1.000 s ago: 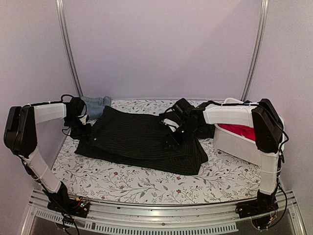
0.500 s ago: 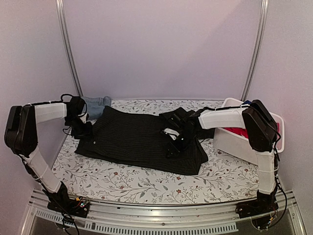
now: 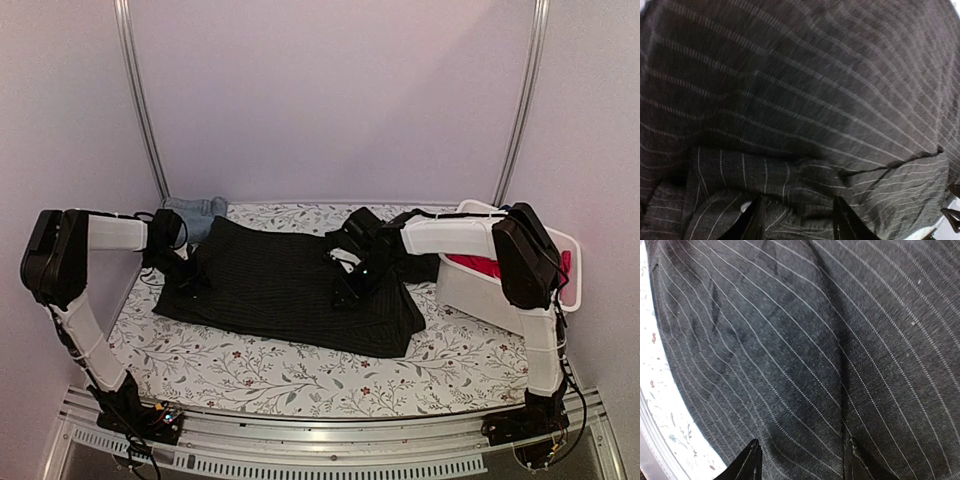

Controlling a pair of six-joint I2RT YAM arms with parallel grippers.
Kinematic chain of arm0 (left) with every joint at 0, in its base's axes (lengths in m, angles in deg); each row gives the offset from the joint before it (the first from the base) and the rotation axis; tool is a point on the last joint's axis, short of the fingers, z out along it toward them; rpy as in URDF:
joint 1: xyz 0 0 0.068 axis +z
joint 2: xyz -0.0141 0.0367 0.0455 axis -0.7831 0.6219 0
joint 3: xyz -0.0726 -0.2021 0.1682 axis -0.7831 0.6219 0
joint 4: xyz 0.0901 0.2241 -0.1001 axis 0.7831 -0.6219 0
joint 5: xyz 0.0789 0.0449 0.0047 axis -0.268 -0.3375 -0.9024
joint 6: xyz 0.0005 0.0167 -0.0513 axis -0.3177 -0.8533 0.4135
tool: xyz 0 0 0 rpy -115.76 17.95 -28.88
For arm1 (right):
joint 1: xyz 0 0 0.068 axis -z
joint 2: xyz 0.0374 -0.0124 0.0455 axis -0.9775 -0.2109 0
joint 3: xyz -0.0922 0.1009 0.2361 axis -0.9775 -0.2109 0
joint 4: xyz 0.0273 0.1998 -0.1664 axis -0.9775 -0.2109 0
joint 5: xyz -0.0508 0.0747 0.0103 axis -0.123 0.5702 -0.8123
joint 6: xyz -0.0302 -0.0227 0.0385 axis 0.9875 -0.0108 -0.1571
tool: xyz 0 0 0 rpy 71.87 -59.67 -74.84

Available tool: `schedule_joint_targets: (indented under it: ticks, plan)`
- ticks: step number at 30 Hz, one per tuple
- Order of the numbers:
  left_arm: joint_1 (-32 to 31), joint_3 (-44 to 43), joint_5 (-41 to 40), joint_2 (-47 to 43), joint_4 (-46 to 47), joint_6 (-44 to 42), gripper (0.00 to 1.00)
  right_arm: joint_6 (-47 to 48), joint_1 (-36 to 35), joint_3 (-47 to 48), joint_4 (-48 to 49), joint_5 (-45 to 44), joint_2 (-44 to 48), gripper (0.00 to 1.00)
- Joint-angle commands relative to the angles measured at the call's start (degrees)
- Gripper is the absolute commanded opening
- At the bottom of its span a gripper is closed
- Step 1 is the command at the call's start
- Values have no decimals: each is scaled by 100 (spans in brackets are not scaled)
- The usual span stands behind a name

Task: Fold and stack the mixed laundry pile
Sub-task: Move the 1/3-folded shirt to the center of the board.

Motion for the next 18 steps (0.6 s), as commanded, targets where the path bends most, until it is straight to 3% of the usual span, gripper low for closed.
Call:
schedule_joint_targets:
  ticks: [1, 5, 11, 18]
  plan:
    - [-33, 612, -27, 15, 156, 592, 44, -79, 17, -369, 56, 194, -346, 55]
    - [-32, 1277, -140, -260, 94, 984, 41, -52, -3, -919, 132, 324, -219, 55]
    - [-32, 2477, -243, -1644, -43, 1760, 39, 12, -186, -1695, 73, 570, 242, 55]
    - [-23, 3214, -484, -3201, -981, 2453, 38, -94, -640, -2327, -118, 1281, 774, 55]
